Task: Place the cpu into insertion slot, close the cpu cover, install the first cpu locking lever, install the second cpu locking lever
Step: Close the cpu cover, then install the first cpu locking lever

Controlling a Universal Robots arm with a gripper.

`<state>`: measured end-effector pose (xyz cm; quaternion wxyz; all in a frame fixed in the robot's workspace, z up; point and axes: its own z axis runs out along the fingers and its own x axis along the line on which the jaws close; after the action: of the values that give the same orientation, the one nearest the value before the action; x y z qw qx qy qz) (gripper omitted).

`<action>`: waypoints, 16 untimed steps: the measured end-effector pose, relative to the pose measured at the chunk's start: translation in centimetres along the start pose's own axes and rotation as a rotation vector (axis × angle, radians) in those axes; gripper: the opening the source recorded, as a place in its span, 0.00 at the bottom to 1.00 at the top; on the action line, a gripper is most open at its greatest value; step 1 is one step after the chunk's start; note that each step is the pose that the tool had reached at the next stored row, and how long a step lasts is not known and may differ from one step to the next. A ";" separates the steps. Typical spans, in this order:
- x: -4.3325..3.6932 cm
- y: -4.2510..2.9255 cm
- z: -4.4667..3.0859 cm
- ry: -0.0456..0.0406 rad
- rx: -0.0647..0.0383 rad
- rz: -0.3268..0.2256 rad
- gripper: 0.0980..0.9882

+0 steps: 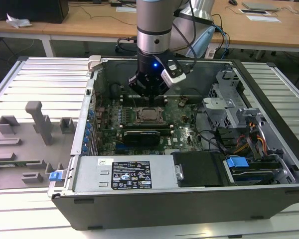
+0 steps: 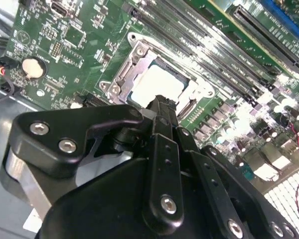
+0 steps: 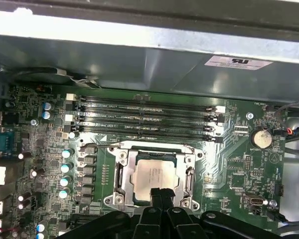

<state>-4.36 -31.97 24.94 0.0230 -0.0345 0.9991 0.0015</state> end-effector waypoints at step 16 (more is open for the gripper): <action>0.00 0.00 -0.01 0.0001 0.000 0.000 0.01</action>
<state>-4.36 -31.97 24.95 0.0230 -0.0345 0.9991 0.0013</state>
